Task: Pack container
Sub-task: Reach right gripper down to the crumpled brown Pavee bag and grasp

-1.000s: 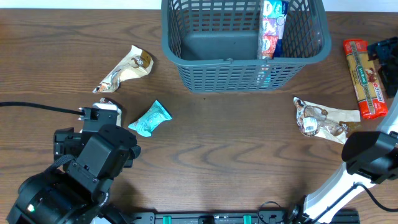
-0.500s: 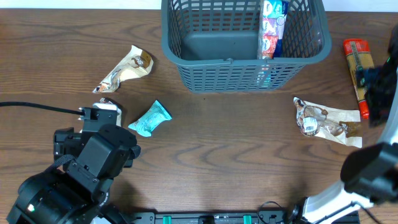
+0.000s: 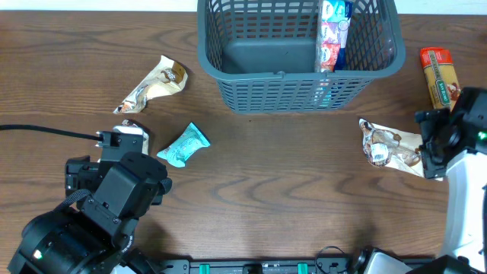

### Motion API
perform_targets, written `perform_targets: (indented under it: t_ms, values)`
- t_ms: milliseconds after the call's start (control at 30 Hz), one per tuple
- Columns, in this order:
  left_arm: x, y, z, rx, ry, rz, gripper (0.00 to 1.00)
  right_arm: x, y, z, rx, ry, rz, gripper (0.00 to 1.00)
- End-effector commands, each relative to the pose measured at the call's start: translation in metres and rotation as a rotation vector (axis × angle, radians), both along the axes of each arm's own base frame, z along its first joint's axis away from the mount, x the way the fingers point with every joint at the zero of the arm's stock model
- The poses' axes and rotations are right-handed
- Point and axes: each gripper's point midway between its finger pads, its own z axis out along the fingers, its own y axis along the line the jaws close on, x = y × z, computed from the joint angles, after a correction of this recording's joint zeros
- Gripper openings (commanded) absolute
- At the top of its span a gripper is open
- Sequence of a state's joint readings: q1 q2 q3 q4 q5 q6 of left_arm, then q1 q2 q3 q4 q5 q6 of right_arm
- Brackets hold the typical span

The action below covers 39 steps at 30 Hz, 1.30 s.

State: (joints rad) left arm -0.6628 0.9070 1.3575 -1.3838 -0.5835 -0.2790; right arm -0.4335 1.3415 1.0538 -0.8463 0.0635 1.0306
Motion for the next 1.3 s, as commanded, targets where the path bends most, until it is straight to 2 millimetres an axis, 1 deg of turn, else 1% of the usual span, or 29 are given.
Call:
perform_targets:
  t_ms: [0,67,133,400,567,667,833,967,1100,1267]
  values:
    - [0.0,0.002,0.007,0.01,-0.016,-0.002,0.99,-0.004,0.012,-0.032,0.106,0.005,-0.047,0.99]
    - [0.0,0.002,0.007,0.009,-0.016,-0.002,0.99,-0.009,0.013,-0.044,0.143,0.018,-0.132,0.99]
    - [0.0,0.002,0.007,0.009,-0.016,-0.002,0.99,-0.012,0.01,-0.051,0.153,0.035,-0.204,0.99]
    - [0.0,0.002,0.007,0.009,-0.016,-0.002,0.99,-0.017,0.005,-0.063,0.189,0.047,-0.402,0.99]
    - [0.0,0.002,0.007,0.009,-0.016,-0.002,0.99,-0.018,0.006,-0.077,0.218,0.083,-0.46,0.99]
    - [0.0,0.002,0.007,0.009,-0.016,-0.002,0.99,-0.02,0.007,-0.09,0.24,0.121,-0.484,0.99]
    - [0.0,0.002,0.007,0.009,-0.016,-0.002,0.98,-0.021,0.009,-0.107,0.255,0.168,-0.49,0.99]
    - [0.0,0.002,0.007,0.009,-0.016,-0.002,0.99,-0.012,0.006,-0.114,0.259,0.151,-0.486,0.99]
    - [0.0,0.002,0.007,0.009,-0.016,-0.002,0.99,0.004,0.001,-0.115,0.259,0.087,-0.473,0.99]
    - [0.0,0.002,0.007,0.009,-0.016,-0.002,0.99,0.013,-0.001,-0.116,0.266,0.067,-0.472,0.99]
